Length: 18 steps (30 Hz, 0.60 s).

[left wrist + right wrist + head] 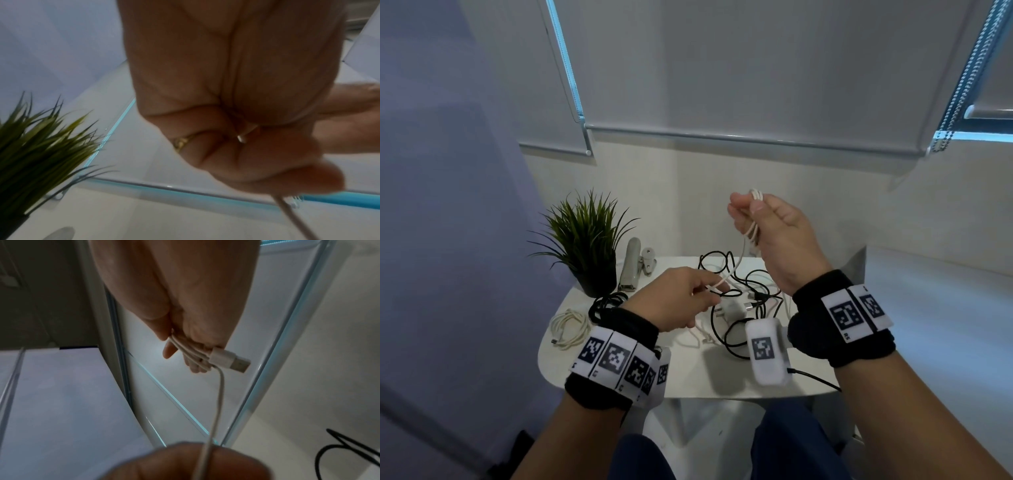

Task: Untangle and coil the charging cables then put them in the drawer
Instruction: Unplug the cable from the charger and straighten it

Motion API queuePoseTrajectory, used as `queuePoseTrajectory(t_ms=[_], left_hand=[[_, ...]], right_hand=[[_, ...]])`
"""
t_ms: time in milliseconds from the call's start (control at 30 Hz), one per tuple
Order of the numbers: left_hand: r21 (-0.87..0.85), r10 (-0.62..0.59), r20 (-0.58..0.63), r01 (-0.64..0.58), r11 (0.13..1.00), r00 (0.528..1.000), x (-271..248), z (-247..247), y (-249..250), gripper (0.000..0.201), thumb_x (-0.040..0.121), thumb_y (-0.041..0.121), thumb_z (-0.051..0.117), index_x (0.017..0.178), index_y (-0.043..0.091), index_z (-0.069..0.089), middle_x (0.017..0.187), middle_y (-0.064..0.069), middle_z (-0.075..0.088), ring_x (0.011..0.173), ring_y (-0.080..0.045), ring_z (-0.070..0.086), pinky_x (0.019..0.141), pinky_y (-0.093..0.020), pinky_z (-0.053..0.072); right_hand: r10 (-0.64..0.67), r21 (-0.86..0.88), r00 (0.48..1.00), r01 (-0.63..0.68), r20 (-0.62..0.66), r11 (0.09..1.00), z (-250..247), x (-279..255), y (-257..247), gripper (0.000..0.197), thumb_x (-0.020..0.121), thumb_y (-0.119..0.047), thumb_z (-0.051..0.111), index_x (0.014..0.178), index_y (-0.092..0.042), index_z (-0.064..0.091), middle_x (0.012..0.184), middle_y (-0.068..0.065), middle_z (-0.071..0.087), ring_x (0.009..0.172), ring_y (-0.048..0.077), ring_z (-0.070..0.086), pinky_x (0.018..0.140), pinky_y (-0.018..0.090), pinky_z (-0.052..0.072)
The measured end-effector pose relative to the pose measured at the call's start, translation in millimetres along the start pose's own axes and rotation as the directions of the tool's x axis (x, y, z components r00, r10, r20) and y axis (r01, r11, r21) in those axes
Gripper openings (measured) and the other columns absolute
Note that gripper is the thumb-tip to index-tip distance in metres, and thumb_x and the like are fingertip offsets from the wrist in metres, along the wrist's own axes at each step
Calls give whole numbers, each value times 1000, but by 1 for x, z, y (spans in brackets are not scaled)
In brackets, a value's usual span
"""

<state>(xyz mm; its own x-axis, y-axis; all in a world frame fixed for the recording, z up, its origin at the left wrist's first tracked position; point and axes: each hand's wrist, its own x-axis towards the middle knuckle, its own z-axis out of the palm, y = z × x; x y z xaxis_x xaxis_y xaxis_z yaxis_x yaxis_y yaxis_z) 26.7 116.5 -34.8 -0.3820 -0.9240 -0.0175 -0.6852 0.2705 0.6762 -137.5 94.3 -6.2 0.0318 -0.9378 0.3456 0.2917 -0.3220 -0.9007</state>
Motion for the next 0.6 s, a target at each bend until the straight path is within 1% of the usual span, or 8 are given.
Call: queuePoseTrajectory(t_ms=[100,167,233,267,333,433,533,600], left_hand=[[14,24,-61,-23,1000,998,-4,-11,5,16,95,20,50,96,27,64,75,1,59,46,-12,55,49,-23,47],[61,31,-129,-23,998,991,-5,-18,9,18,96,22,46,88,32,59,77,1,62,43,-13,58,64,-33,49],[113,49,-206,-26,993,977,-6,-24,13,19,96,23,45,83,32,56,73,3,63,43,-16,61,80,-45,44],[119,64,-242,-36,992,968,-5,-27,15,18,96,24,46,83,32,56,72,3,62,43,-18,62,81,-45,43],[116,96,-317,-62,991,944,-3,-33,18,16,96,24,48,84,29,58,73,4,62,43,-17,62,68,-37,48],[134,131,-443,-79,988,887,0,-38,18,14,96,23,50,93,25,64,74,6,63,42,-18,60,49,-28,48],[117,128,-547,-75,990,827,6,-36,10,17,96,20,51,100,23,67,76,6,63,46,-21,61,56,-33,53],[51,94,-583,-79,996,807,9,-32,4,19,96,18,51,103,22,68,78,1,63,48,-23,62,62,-40,56]], right_hand=[[-82,-358,996,85,23,930,-2,1,8,23,97,-8,47,92,-17,67,104,-7,63,108,7,57,95,10,38],[-74,-566,993,113,92,817,-3,-1,10,19,97,-9,48,97,-11,67,98,-13,61,98,3,55,84,0,34],[-20,-697,988,120,150,707,-4,-3,11,20,98,-10,46,100,-2,64,99,-7,63,88,3,56,73,-3,33],[14,-732,984,121,176,671,-4,-5,10,21,98,-10,45,99,1,62,99,-1,64,77,-1,57,67,-2,35],[79,-746,976,100,201,658,-1,-9,8,22,99,-12,43,93,4,58,90,9,67,53,-6,52,54,5,36],[146,-708,976,9,158,706,-1,-15,8,30,100,-25,41,90,-3,60,68,11,61,42,-2,48,46,10,35],[208,-715,964,-29,165,698,-3,-19,8,37,96,-39,48,82,-8,63,52,-7,44,42,4,41,47,17,36],[217,-699,959,-28,184,715,-3,-21,6,36,96,-36,50,71,-12,61,44,-11,41,40,3,38,46,17,34]])
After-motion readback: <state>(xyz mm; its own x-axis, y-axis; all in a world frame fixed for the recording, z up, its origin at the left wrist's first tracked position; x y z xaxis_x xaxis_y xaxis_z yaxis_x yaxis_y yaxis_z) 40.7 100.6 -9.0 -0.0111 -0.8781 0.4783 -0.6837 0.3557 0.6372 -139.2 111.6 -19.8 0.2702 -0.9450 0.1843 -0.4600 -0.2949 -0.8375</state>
